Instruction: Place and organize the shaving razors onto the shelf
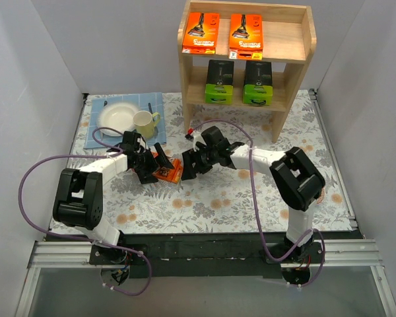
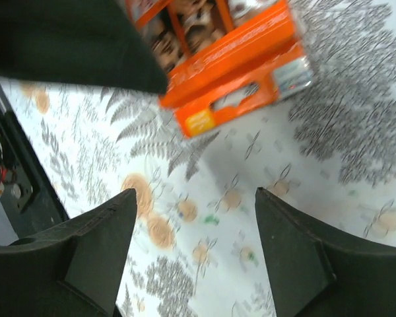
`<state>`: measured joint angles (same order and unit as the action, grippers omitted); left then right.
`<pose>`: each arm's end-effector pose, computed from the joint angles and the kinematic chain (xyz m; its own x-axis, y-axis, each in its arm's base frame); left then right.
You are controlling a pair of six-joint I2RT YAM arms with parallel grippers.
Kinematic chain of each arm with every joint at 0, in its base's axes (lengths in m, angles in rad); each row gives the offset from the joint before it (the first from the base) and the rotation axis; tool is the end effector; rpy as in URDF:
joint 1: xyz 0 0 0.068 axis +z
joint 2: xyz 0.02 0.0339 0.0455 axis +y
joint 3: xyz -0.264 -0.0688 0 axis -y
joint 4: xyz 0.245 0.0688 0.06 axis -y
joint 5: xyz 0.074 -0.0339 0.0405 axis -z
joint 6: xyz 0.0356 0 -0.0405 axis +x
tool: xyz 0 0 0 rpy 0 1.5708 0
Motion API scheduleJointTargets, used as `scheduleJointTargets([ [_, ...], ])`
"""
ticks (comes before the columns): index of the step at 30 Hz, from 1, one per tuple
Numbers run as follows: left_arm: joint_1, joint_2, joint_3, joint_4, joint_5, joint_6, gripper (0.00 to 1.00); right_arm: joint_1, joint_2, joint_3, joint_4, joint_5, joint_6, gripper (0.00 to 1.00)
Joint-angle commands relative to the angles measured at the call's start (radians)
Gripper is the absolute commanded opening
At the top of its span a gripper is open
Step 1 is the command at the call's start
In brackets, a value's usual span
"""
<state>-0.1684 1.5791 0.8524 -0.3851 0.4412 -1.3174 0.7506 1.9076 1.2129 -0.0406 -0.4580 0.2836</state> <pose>0.2855 -0.0640 0.1644 -0.5488 -0.7946 0.2595 -0.7708 0.3610 -0.5249 0.2909 0.2928 0.1809 -0.7092 -0.3183 -0.6290 -0.6803 0.5430 0.4923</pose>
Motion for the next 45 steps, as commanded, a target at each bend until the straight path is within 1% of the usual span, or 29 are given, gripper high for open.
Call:
scheduleJointTargets([
  [1, 0.003, -0.073, 0.062, -0.073, -0.090, 0.028, 0.98, 0.039, -0.128, -0.088, -0.031, 0.061, -0.138, 0.74],
  [2, 0.007, -0.092, 0.062, -0.092, -0.105, 0.041, 0.98, 0.049, -0.154, -0.098, -0.031, 0.105, -0.224, 0.73],
  [4, 0.023, -0.154, 0.042, -0.138, -0.131, 0.055, 0.98, 0.079, -0.173, -0.115, -0.031, 0.168, -0.283, 0.72],
  [5, 0.052, -0.174, 0.030, -0.147, -0.119, 0.056, 0.98, 0.085, -0.192, -0.131, -0.025, 0.212, -0.439, 0.72],
  [7, 0.090, -0.232, -0.001, -0.164, -0.064, 0.063, 0.98, 0.136, -0.223, -0.180, 0.069, 0.312, -0.600, 0.71],
  [8, 0.127, -0.247, -0.036, -0.172, -0.049, 0.063, 0.98, 0.153, -0.246, -0.250, 0.129, 0.417, -0.712, 0.72],
  [9, 0.148, -0.267, -0.058, -0.172, -0.029, 0.058, 0.98, 0.168, -0.255, -0.278, 0.234, 0.451, -0.747, 0.72],
  [10, 0.167, -0.295, -0.078, -0.170, 0.006, 0.052, 0.98, 0.168, -0.260, -0.295, 0.270, 0.485, -0.770, 0.74],
  [11, 0.222, -0.312, -0.114, -0.167, 0.025, 0.031, 0.98, 0.171, -0.256, -0.302, 0.294, 0.524, -0.788, 0.74],
  [13, 0.254, -0.356, -0.142, -0.146, 0.062, 0.014, 0.98, 0.181, -0.246, -0.303, 0.356, 0.545, -0.865, 0.75],
  [15, 0.294, -0.382, -0.171, -0.133, 0.065, -0.005, 0.98, 0.200, -0.236, -0.340, 0.439, 0.547, -0.978, 0.75],
  [16, 0.306, -0.395, -0.177, -0.123, 0.059, -0.009, 0.98, 0.210, -0.236, -0.363, 0.556, 0.539, -1.027, 0.75],
  [17, 0.329, -0.410, -0.179, -0.120, 0.053, -0.011, 0.98, 0.226, -0.225, -0.389, 0.630, 0.545, -1.059, 0.76],
  [19, 0.355, -0.427, -0.181, -0.112, 0.042, -0.017, 0.98, 0.240, -0.200, -0.392, 0.692, 0.555, -1.098, 0.77],
  [23, 0.395, -0.459, -0.184, -0.104, 0.039, -0.016, 0.98, 0.263, -0.139, -0.326, 0.619, 0.486, -1.078, 0.73],
  [25, 0.405, -0.473, -0.188, -0.112, 0.036, -0.026, 0.98, 0.268, -0.105, -0.279, 0.611, 0.513, -1.046, 0.73],
  [27, 0.411, -0.475, -0.197, -0.126, 0.030, -0.046, 0.98, 0.262, -0.076, -0.205, 0.518, 0.567, -0.965, 0.73],
  [28, 0.411, -0.475, -0.214, -0.129, 0.022, -0.069, 0.98, 0.254, -0.049, -0.131, 0.487, 0.585, -0.933, 0.73],
  [29, 0.411, -0.472, -0.223, -0.126, 0.010, -0.089, 0.98, 0.233, -0.036, -0.095, 0.451, 0.570, -0.870, 0.73],
  [30, 0.411, -0.462, -0.237, -0.118, -0.008, -0.104, 0.98, 0.219, -0.025, -0.055, 0.358, 0.530, -0.829, 0.74],
  [31, 0.411, -0.455, -0.266, -0.080, -0.004, -0.114, 0.98, 0.204, 0.003, -0.002, 0.294, 0.418, -0.796, 0.75],
  [32, 0.411, -0.446, -0.285, -0.052, 0.011, -0.143, 0.98, 0.176, 0.020, 0.081, 0.248, 0.363, -0.729, 0.77],
  [33, 0.409, -0.436, -0.299, -0.026, 0.037, -0.157, 0.98, 0.165, 0.037, 0.126, 0.167, 0.316, -0.700, 0.79],
  [35, 0.409, -0.400, -0.337, 0.067, 0.088, -0.195, 0.98, 0.139, 0.086, 0.224, 0.107, 0.187, -0.646, 0.82],
  [37, 0.403, -0.366, -0.348, 0.142, 0.135, -0.195, 0.98, 0.127, 0.132, 0.275, 0.042, 0.068, -0.594, 0.83],
  [40, 0.374, -0.340, -0.336, 0.179, 0.111, -0.145, 0.97, 0.104, 0.178, 0.323, 0.010, -0.032, -0.479, 0.84],
  [41, 0.369, -0.324, -0.331, 0.189, 0.105, -0.137, 0.95, 0.093, 0.188, 0.323, 0.015, -0.051, -0.454, 0.84],
  [44, 0.349, -0.276, -0.331, 0.235, 0.113, -0.154, 0.78, 0.089, 0.217, 0.310, 0.030, -0.094, -0.391, 0.84],
  [45, 0.345, -0.263, -0.332, 0.239, 0.116, -0.178, 0.70, 0.089, 0.226, 0.310, 0.030, -0.103, -0.380, 0.84],
])
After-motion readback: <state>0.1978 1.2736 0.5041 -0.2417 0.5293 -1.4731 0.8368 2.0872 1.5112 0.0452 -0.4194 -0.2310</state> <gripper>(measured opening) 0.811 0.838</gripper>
